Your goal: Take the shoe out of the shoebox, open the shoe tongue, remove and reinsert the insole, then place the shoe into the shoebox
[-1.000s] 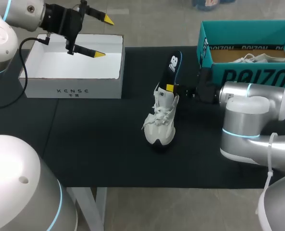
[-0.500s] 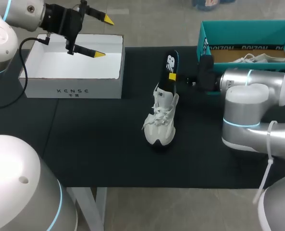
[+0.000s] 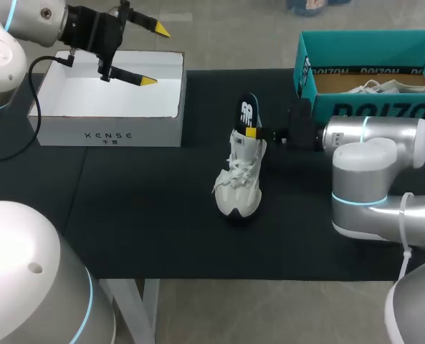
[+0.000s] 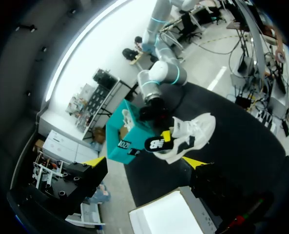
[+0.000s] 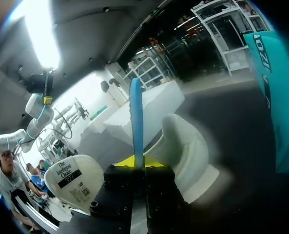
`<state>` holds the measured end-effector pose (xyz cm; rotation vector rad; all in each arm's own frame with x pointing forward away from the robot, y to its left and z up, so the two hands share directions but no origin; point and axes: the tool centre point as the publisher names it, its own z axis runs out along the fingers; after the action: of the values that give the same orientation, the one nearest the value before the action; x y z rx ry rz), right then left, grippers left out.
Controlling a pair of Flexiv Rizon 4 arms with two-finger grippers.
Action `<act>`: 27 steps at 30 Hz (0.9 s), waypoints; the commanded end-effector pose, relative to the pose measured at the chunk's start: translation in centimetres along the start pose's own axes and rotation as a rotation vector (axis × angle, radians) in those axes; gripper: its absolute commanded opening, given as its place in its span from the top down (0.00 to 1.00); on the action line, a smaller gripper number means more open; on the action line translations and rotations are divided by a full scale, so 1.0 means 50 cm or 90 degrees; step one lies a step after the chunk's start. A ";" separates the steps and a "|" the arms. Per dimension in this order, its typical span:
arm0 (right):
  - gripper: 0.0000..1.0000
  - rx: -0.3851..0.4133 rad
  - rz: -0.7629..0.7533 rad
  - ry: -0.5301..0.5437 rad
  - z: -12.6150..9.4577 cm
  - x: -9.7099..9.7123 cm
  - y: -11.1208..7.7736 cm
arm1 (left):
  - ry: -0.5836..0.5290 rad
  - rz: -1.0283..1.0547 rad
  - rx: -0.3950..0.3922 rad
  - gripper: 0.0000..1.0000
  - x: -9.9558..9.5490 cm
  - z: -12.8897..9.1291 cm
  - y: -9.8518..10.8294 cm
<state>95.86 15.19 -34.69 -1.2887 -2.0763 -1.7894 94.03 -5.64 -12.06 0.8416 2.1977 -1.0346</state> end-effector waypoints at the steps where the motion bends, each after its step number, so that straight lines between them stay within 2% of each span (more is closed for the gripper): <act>1: 0.53 0.001 -0.009 -0.007 0.005 -0.001 0.028 | 0.000 0.000 -0.001 0.00 0.001 0.001 0.000; 3: 0.39 -0.003 -0.023 -0.011 0.006 -0.011 0.055 | 0.000 0.000 -0.001 0.00 0.001 0.001 0.000; 4: 0.38 -0.005 -0.028 -0.012 0.006 -0.018 0.066 | 0.000 0.000 -0.001 0.00 0.001 0.001 0.000; 6: 0.44 -0.009 -0.040 -0.018 0.005 -0.024 0.087 | 0.000 0.000 -0.001 0.00 0.001 0.001 0.000; 9: 0.62 -0.012 -0.049 -0.022 0.004 -0.031 0.107 | 0.000 0.000 -0.001 0.00 0.001 0.001 0.000; 11: 0.79 -0.012 -0.050 -0.024 0.004 -0.032 0.108 | 0.000 0.000 -0.001 0.00 0.001 0.001 0.000; 12: 1.00 -0.011 -0.050 -0.028 0.004 -0.032 0.107 | 0.000 0.000 -0.001 0.00 0.001 0.001 0.000; 27: 1.00 0.026 -0.007 0.010 0.027 0.005 0.009 | 0.000 0.000 -0.001 0.00 0.001 0.001 0.000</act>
<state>97.15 16.20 -34.24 -1.2435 -2.0974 -1.7594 94.03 -5.64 -12.06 0.8415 2.1977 -1.0346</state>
